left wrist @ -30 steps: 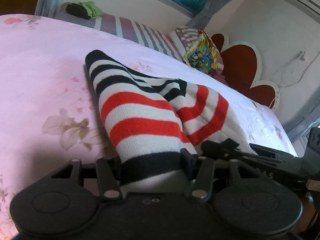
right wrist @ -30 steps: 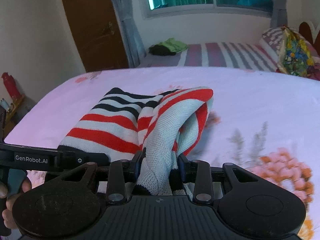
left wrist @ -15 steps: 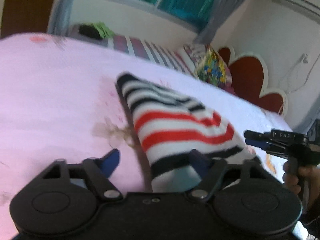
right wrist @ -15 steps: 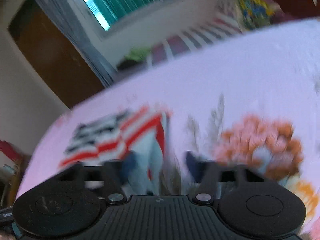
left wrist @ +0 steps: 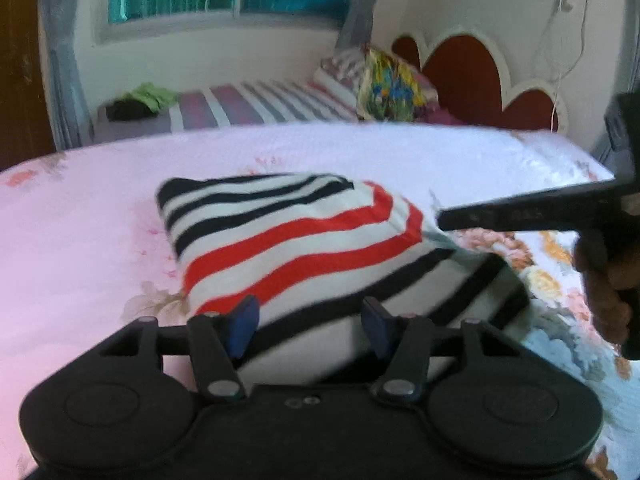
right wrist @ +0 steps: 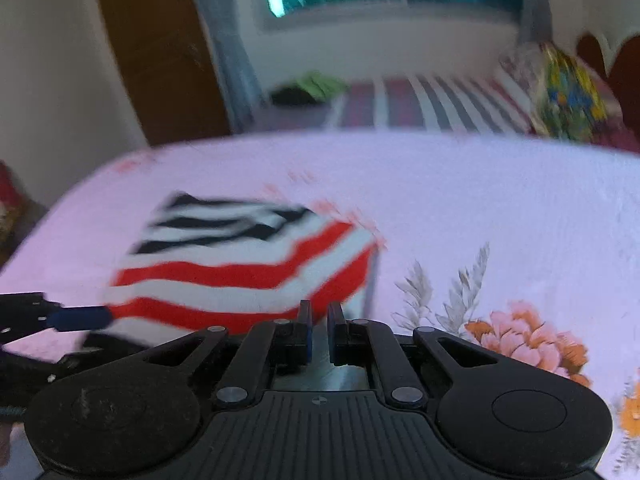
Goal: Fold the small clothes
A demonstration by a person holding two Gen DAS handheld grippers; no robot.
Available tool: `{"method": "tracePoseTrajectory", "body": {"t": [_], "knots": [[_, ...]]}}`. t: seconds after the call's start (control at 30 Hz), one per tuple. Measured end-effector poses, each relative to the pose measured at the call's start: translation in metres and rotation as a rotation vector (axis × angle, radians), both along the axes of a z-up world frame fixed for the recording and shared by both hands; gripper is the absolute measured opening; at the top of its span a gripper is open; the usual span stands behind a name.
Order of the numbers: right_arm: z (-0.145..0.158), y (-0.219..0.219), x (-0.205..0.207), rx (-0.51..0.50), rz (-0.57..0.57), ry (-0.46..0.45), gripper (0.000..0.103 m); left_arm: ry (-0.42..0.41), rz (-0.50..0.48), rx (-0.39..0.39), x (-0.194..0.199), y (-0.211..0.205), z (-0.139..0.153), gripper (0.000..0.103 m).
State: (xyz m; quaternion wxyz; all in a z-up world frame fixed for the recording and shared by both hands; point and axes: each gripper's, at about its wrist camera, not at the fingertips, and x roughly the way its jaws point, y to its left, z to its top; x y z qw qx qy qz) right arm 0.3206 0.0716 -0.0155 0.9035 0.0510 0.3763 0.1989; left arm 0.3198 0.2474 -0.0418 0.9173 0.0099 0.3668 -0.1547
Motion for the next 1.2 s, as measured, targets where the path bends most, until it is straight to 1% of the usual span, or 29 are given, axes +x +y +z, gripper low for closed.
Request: {"method": "tracePoseTrajectory", "body": {"t": [0.03, 0.1, 0.13, 0.17, 0.2, 0.23, 0.27, 0.33, 0.37, 0.43, 0.47, 0.53, 0.57, 0.6, 0.63, 0.67, 0.7, 0.77, 0.83, 0.9, 0.93, 0.97, 1.0, 1.03, 1.07, 1.13, 1.2], "knots": [[0.002, 0.0, -0.012, 0.001, 0.027, -0.007, 0.007, 0.002, 0.011, 0.004, -0.009, 0.0, -0.002, 0.053], [-0.002, 0.008, -0.035, -0.03, 0.08, -0.021, 0.007, 0.004, 0.027, 0.05, -0.022, -0.005, -0.011, 0.058], [-0.01, 0.012, -0.041, -0.087, 0.085, -0.006, 0.007, -0.002, 0.035, 0.079, -0.025, -0.007, -0.015, 0.063], [-0.022, 0.023, -0.042, -0.133, 0.082, 0.002, 0.007, 0.011, 0.054, 0.115, -0.029, -0.011, -0.022, 0.069], [-0.034, 0.024, -0.043, -0.164, 0.073, 0.003, 0.0, 0.024, 0.063, 0.126, -0.031, -0.014, -0.027, 0.068], [-0.041, 0.024, -0.045, -0.172, 0.068, -0.02, 0.0, 0.012, 0.071, 0.131, -0.035, -0.017, -0.03, 0.068], [-0.04, 0.027, -0.045, -0.181, 0.067, -0.025, 0.0, 0.001, 0.074, 0.148, -0.038, -0.021, -0.03, 0.068], [-0.031, 0.028, -0.042, -0.173, 0.056, -0.016, 0.0, -0.019, 0.078, 0.178, -0.044, -0.024, -0.024, 0.067], [-0.025, 0.025, -0.045, -0.153, 0.05, -0.023, 0.0, -0.027, 0.087, 0.177, -0.048, -0.023, -0.019, 0.066], [-0.011, 0.019, -0.062, -0.13, 0.066, -0.049, 0.0, -0.028, 0.11, 0.173, -0.059, -0.021, -0.013, 0.066], [-0.009, 0.018, -0.07, -0.137, 0.083, -0.055, 0.0, -0.021, 0.131, 0.176, -0.063, -0.021, -0.013, 0.069], [-0.02, 0.019, -0.075, -0.182, 0.104, -0.027, 0.0, 0.002, 0.169, 0.195, -0.067, -0.02, -0.019, 0.073], [-0.033, 0.02, -0.071, -0.206, 0.112, 0.026, 0.0, 0.02, 0.186, 0.195, -0.067, -0.021, -0.024, 0.073], [-0.043, 0.02, -0.069, -0.205, 0.113, 0.054, 0.0, 0.03, 0.2, 0.191, -0.066, -0.023, -0.026, 0.074], [-0.048, 0.018, -0.068, -0.181, 0.112, 0.046, 0.0, 0.033, 0.211, 0.197, -0.067, -0.027, -0.027, 0.076], [-0.049, 0.018, -0.067, -0.158, 0.104, 0.048, 0.0, 0.027, 0.22, 0.215, -0.066, -0.03, -0.03, 0.08], [-0.049, 0.018, -0.065, -0.145, 0.096, 0.056, 0.0, 0.021, 0.231, 0.232, -0.065, -0.032, -0.031, 0.081], [-0.048, 0.02, -0.065, -0.135, 0.087, 0.057, 0.0, 0.018, 0.257, 0.242, -0.065, -0.033, -0.032, 0.084], [-0.05, 0.021, -0.068, -0.138, 0.081, 0.042, 0.0, 0.02, 0.284, 0.252, -0.067, -0.035, -0.032, 0.084], [-0.044, 0.021, -0.074, -0.147, 0.068, 0.035, 0.0, 0.017, 0.301, 0.272, -0.074, -0.04, -0.025, 0.084], [-0.038, 0.018, -0.081, -0.143, 0.054, 0.016, 0.004, 0.008, 0.308, 0.284, -0.078, -0.043, -0.022, 0.09], [-0.031, 0.014, -0.091, -0.139, 0.043, -0.008, 0.018, -0.014, 0.321, 0.298, -0.086, -0.047, -0.016, 0.098], [-0.025, 0.01, -0.1, -0.142, 0.027, -0.034, 0.066, -0.041, 0.331, 0.301, -0.094, -0.052, -0.011, 0.099], [-0.02, 0.005, -0.112, -0.137, 0.014, -0.084, 0.083, -0.057, 0.338, 0.299, -0.102, -0.057, -0.007, 0.1], [-0.015, 0.0, -0.123, -0.131, 0.023, -0.121, 0.083, -0.065, 0.341, 0.294, -0.108, -0.061, -0.004, 0.1], [-0.009, -0.008, -0.139, -0.137, 0.034, -0.124, 0.083, -0.074, 0.34, 0.273, -0.124, -0.068, 0.003, 0.1], [0.0, -0.018, -0.158, -0.143, 0.033, -0.148, 0.083, -0.075, 0.346, 0.264, -0.141, -0.078, 0.009, 0.1]]}}
